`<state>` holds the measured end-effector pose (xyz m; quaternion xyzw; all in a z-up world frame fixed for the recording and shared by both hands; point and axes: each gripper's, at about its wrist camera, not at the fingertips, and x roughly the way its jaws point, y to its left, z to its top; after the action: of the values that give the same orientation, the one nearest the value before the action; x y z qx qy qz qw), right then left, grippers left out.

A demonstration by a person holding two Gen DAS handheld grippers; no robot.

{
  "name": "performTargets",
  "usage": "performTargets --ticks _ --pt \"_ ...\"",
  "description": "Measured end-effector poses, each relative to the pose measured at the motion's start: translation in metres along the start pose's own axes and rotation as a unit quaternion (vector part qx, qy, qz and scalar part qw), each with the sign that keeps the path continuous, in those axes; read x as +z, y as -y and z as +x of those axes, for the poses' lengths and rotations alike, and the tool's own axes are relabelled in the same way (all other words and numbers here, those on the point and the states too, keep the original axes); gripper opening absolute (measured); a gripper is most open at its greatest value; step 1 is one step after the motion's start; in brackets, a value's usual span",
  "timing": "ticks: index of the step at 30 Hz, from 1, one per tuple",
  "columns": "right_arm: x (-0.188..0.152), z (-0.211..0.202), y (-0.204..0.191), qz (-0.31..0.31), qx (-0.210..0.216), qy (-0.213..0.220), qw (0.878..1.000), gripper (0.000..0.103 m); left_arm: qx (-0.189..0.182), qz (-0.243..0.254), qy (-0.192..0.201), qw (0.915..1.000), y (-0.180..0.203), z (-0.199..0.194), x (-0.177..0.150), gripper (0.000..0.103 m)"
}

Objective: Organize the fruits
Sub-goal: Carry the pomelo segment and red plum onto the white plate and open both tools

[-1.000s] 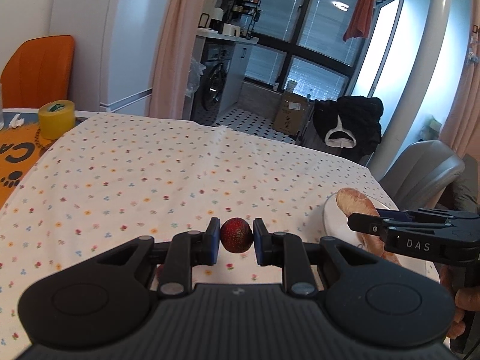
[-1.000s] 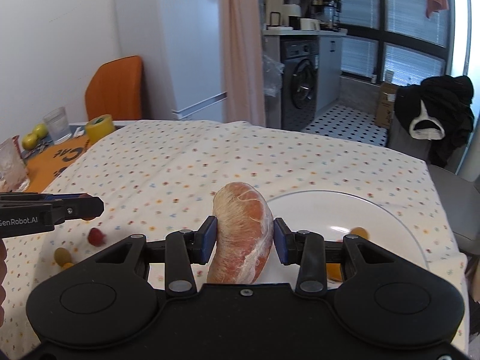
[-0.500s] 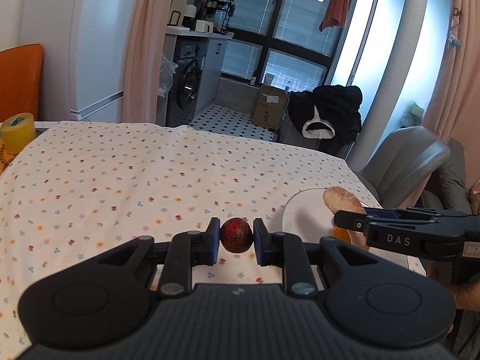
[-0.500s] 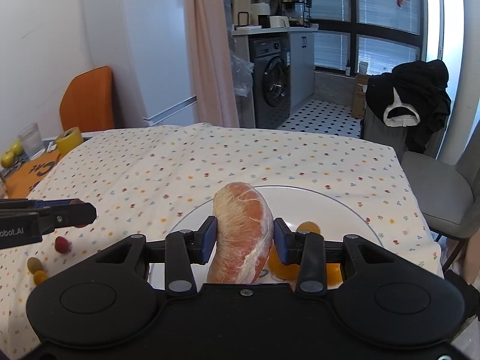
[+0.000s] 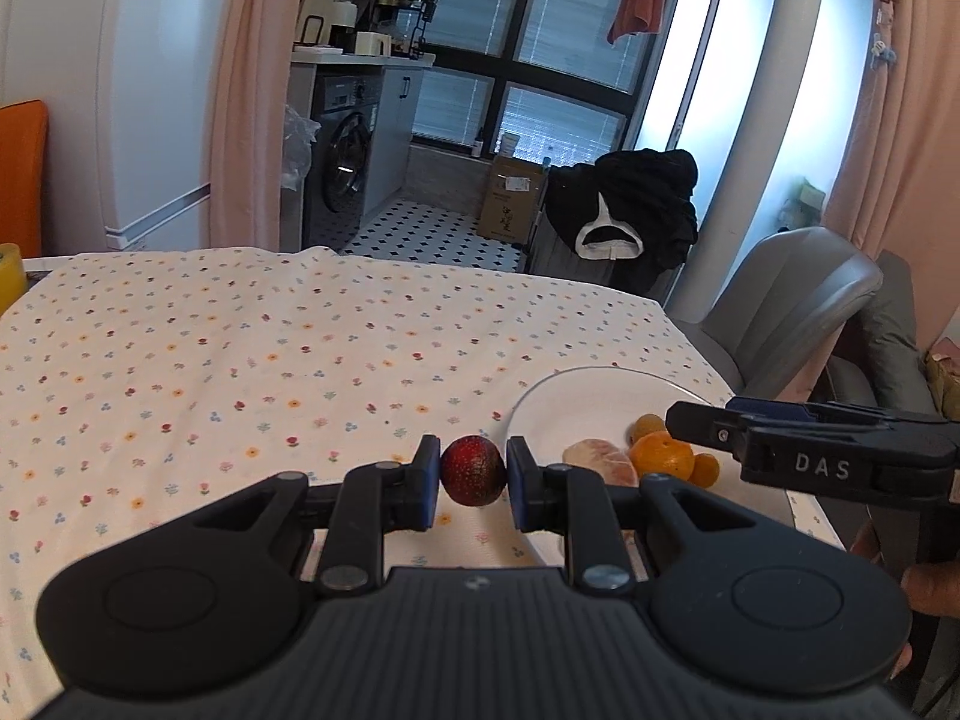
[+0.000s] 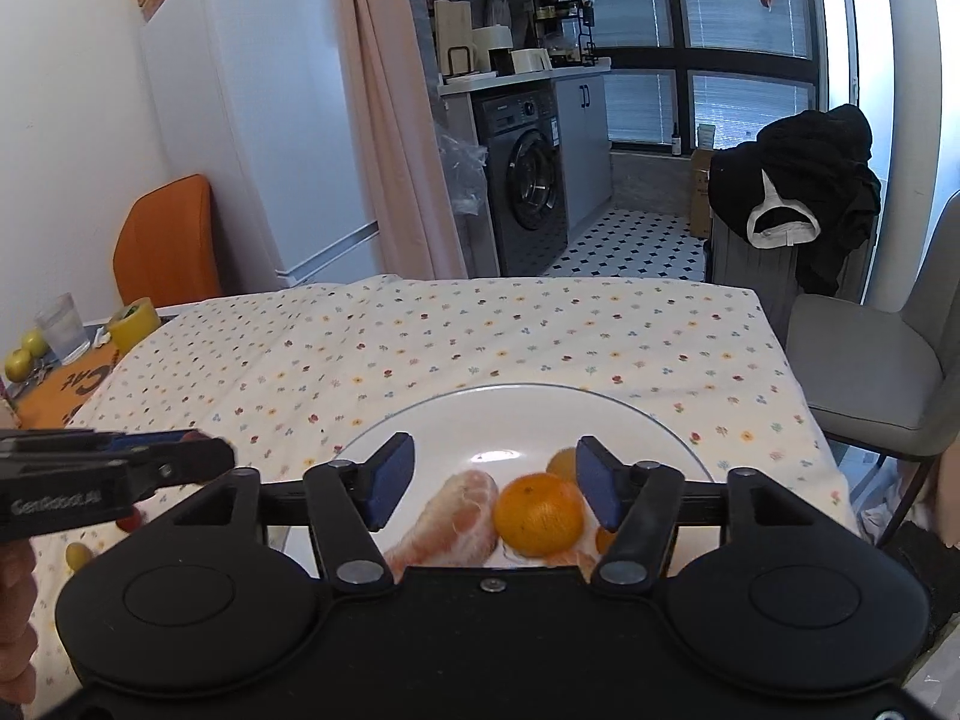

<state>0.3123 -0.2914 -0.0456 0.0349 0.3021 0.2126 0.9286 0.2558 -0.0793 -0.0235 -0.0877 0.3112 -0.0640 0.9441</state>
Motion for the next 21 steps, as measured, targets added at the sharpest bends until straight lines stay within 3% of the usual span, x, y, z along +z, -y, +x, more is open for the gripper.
performTargets --ticks 8,17,21 --pt "-0.010 -0.018 0.011 0.012 -0.006 0.000 1.000 0.067 -0.018 0.008 0.001 0.9998 0.018 0.007 0.001 0.022" --pt "-0.016 -0.030 0.019 0.025 -0.013 0.007 1.000 0.072 -0.011 0.001 0.000 0.9999 0.017 0.006 0.003 0.026" --pt "-0.018 -0.033 0.018 0.026 -0.010 0.005 1.000 0.072 -0.003 -0.006 0.000 1.0000 0.009 -0.002 0.003 0.034"
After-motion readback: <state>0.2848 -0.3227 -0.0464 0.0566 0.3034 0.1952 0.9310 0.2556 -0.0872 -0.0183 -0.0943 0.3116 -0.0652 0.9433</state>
